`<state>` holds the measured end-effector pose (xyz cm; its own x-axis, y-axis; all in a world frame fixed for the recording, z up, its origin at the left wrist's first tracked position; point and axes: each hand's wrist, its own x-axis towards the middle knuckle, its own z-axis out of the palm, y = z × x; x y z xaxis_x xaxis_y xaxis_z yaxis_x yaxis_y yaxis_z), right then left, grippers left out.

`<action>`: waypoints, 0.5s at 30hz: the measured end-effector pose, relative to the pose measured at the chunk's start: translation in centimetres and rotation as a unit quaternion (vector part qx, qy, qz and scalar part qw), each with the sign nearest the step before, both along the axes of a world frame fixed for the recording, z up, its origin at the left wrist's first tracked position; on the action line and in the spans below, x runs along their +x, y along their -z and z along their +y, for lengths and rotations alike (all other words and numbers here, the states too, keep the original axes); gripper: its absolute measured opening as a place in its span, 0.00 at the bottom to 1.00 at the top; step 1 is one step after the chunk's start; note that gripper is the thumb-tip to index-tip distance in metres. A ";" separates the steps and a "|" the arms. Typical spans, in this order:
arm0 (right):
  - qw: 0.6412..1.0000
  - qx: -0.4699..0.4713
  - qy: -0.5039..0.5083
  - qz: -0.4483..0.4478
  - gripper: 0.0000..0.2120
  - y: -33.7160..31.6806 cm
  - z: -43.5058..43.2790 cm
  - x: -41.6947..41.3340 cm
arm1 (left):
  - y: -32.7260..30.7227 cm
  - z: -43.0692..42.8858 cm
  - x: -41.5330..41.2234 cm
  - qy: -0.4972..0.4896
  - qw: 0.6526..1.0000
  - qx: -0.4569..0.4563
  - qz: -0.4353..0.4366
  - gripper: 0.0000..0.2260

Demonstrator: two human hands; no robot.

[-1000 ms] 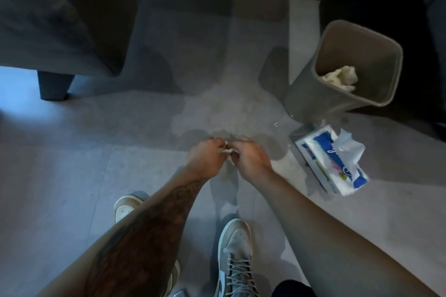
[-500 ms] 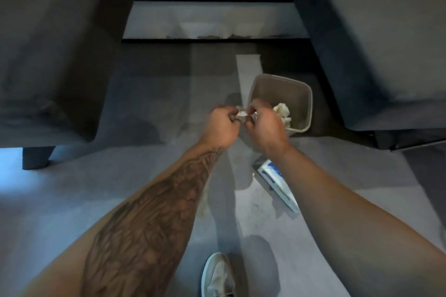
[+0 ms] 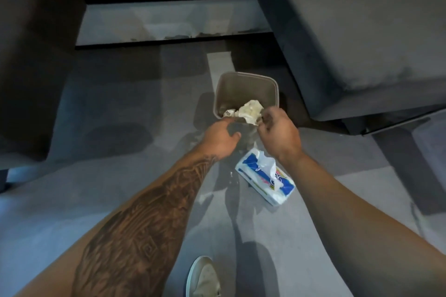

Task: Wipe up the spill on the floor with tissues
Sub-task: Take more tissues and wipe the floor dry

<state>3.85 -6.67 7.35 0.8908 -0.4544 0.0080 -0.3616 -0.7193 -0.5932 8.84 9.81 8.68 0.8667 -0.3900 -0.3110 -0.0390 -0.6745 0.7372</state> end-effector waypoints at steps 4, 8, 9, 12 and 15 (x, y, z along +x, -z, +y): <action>0.998 -0.031 0.020 0.047 0.05 4.1 0.2 -5.9 | 2.8 1.1 -3.2 -0.016 0.997 0.025 0.067 0.23; 0.972 0.031 0.031 0.231 0.07 9.0 0.5 -9.6 | 5.4 2.5 -6.6 -0.029 0.991 0.044 0.125 0.22; 0.964 0.047 0.020 0.260 0.12 9.6 0.7 -10.2 | 5.8 2.8 -7.4 -0.031 0.989 0.048 0.139 0.21; 0.968 0.054 -0.001 0.244 0.21 9.8 1.5 -11.1 | 6.7 3.6 -9.3 -0.034 0.983 0.053 0.172 0.21; 0.983 0.072 0.044 0.162 0.18 9.3 1.8 -11.4 | 7.7 4.0 -10.4 -0.028 0.982 0.030 0.185 0.21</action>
